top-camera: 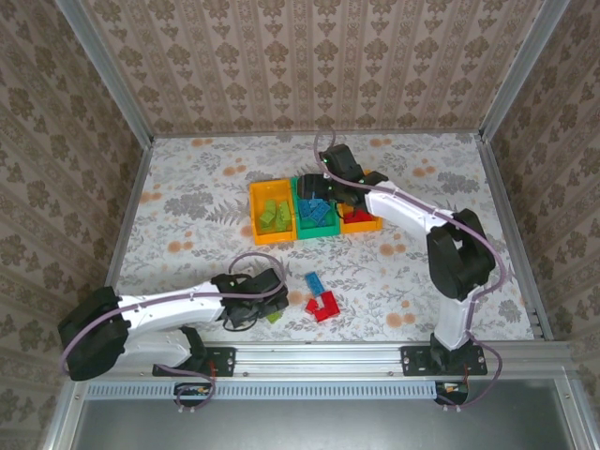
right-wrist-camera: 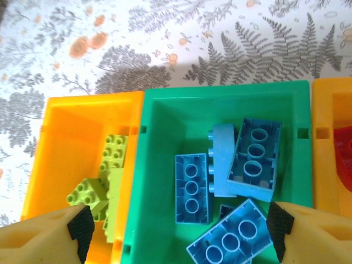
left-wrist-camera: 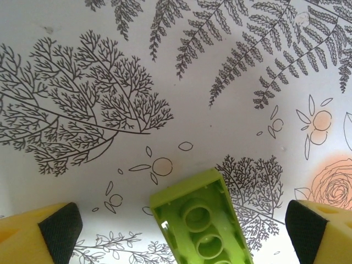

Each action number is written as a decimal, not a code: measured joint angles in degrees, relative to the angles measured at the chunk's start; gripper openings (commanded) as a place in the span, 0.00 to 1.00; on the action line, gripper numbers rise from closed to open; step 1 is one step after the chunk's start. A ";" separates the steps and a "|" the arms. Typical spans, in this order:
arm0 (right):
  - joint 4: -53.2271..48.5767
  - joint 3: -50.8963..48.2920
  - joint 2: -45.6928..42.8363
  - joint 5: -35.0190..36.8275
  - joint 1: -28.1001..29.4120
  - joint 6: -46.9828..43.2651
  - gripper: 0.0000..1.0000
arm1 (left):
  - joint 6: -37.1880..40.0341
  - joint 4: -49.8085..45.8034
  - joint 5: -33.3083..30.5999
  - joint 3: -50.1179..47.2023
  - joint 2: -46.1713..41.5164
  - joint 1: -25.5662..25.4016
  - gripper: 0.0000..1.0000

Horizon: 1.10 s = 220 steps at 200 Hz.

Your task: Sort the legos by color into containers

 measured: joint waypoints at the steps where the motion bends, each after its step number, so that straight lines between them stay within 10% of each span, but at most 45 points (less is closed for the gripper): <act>1: 0.13 -0.15 -0.15 -0.02 0.00 -0.04 0.87 | -0.04 -0.11 0.00 0.11 0.11 0.00 0.98; 220: 3.06 -30.23 -26.60 8.83 -3.23 -4.48 0.95 | 0.04 -5.75 -1.09 8.15 12.79 0.00 0.56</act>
